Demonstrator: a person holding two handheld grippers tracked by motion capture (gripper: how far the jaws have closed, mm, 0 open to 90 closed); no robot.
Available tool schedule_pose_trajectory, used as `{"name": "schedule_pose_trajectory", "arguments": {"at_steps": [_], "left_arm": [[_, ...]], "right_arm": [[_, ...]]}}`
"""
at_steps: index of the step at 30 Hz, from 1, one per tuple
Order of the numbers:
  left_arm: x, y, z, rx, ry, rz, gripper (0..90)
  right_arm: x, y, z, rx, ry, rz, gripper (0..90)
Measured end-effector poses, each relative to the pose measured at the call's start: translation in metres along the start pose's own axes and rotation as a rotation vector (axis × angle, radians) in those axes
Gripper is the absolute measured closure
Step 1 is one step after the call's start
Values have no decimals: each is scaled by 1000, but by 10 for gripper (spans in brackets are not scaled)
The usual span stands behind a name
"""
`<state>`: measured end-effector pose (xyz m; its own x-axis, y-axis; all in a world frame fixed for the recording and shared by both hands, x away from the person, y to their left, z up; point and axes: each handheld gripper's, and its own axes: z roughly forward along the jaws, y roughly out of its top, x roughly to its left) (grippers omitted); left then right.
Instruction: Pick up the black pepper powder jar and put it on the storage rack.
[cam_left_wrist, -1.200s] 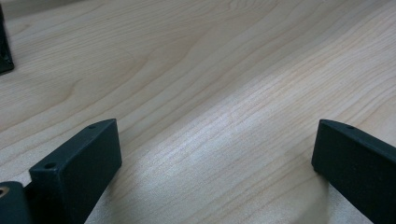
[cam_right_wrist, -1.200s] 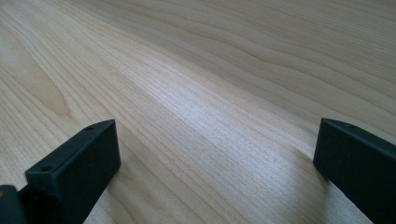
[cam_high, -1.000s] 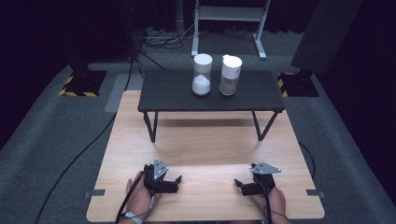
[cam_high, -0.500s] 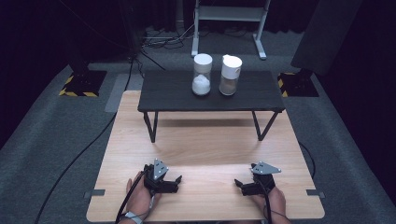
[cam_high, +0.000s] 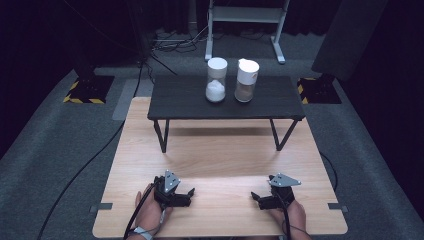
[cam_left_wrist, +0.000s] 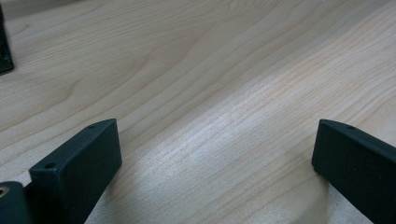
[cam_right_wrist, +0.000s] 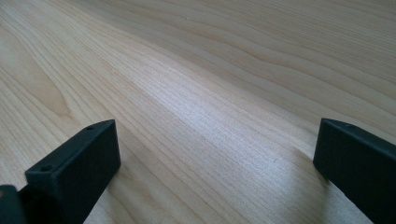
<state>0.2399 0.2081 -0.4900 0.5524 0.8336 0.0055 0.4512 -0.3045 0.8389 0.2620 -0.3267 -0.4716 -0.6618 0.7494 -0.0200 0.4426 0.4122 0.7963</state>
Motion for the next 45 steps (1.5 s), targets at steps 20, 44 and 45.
{"name": "schedule_pose_trajectory", "arguments": {"at_steps": [20, 44, 45], "left_arm": [[0, 0, 0, 0, 0, 0, 16], [-3, 0, 0, 2, 14, -14, 5], [-3, 0, 0, 3, 14, -14, 5]], "right_arm": [[0, 0, 0, 0, 0, 0, 4], [0, 0, 0, 0, 0, 0, 4], [0, 0, 0, 0, 0, 0, 4]]}}
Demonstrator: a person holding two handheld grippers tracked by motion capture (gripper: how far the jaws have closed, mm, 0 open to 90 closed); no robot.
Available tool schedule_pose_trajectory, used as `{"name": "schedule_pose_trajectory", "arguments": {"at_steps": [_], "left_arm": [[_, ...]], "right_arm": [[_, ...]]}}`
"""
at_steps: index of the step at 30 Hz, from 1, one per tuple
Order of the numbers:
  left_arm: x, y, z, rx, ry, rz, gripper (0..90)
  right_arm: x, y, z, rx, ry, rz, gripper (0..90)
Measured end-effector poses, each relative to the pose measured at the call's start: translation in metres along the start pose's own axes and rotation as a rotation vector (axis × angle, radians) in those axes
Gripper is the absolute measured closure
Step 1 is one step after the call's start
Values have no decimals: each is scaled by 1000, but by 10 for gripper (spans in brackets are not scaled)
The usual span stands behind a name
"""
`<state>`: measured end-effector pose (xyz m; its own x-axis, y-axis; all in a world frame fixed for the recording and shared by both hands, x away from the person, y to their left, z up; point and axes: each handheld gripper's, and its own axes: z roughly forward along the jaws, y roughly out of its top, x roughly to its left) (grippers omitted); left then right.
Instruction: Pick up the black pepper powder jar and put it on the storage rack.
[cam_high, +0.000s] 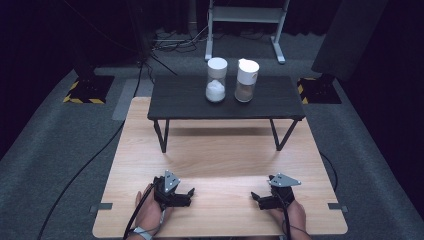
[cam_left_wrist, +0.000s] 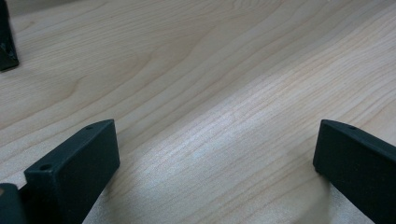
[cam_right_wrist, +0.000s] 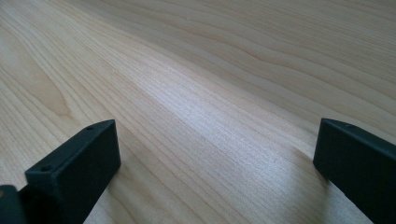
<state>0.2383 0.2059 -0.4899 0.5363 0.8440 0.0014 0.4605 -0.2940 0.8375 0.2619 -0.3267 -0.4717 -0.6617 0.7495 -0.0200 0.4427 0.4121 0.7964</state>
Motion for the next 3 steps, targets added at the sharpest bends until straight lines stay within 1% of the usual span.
{"name": "schedule_pose_trajectory", "arguments": {"at_steps": [3], "left_arm": [[0, 0, 0, 0, 0, -1, 5]], "right_arm": [[0, 0, 0, 0, 0, 0, 4]]}}
